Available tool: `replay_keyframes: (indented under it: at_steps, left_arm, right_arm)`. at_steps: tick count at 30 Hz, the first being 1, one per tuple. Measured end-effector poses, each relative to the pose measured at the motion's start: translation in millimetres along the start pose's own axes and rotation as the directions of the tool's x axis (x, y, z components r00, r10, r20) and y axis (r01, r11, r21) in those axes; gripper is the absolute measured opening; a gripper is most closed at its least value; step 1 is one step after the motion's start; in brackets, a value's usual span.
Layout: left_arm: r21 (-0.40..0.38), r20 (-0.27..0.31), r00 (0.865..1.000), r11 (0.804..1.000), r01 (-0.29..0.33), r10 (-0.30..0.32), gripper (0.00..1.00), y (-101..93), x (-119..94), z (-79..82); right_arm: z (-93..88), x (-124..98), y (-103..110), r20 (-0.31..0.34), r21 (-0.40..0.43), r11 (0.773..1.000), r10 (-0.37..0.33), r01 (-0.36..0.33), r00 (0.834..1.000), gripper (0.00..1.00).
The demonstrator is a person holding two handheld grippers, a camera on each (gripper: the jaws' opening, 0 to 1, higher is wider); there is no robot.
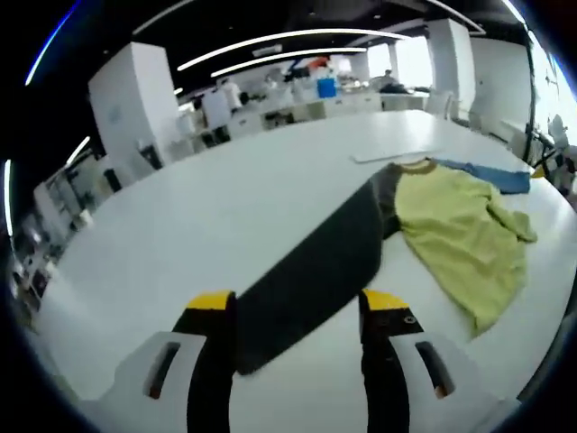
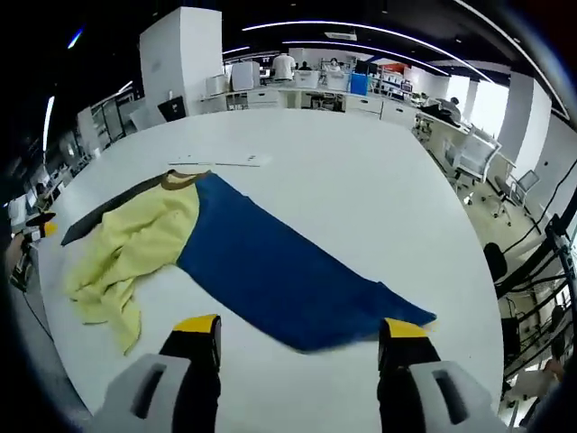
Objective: Fold the garment on the visible template until the final outline fits inside the template.
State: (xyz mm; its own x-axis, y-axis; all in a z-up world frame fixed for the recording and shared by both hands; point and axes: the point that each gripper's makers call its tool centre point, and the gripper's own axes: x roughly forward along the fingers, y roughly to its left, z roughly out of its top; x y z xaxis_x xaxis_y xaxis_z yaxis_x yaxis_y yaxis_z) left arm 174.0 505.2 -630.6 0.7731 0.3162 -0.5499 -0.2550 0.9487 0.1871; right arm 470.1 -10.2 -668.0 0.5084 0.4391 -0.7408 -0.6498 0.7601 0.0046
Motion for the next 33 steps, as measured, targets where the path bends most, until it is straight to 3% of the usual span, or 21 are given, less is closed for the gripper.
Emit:
replay_keyframes:
  at_steps: [10, 21, 33]
  left_arm:
    - [0.028, 0.018, 0.992, 0.992, 0.124, -0.125, 0.57, -43.2, -12.6, 0.4]
    - [0.073, -0.011, 0.952, 0.95, 0.305, -0.305, 0.55, -100.5, -16.3, -12.2]
    - [0.055, -0.013, 0.92, 0.918, 0.393, -0.393, 0.49, -141.4, -14.1, -26.1]
  right_arm:
    - [-2.9, -15.0, 49.6, 0.009, -0.072, 0.991, 0.113, -0.112, 0.994, 0.76]
    - [-12.7, -24.8, 101.7, -0.009, -0.145, 0.965, 0.22, -0.219, 0.975, 0.74]
    - [-34.3, -19.8, 148.4, -0.056, -0.215, 0.926, 0.305, -0.309, 0.951, 0.69]
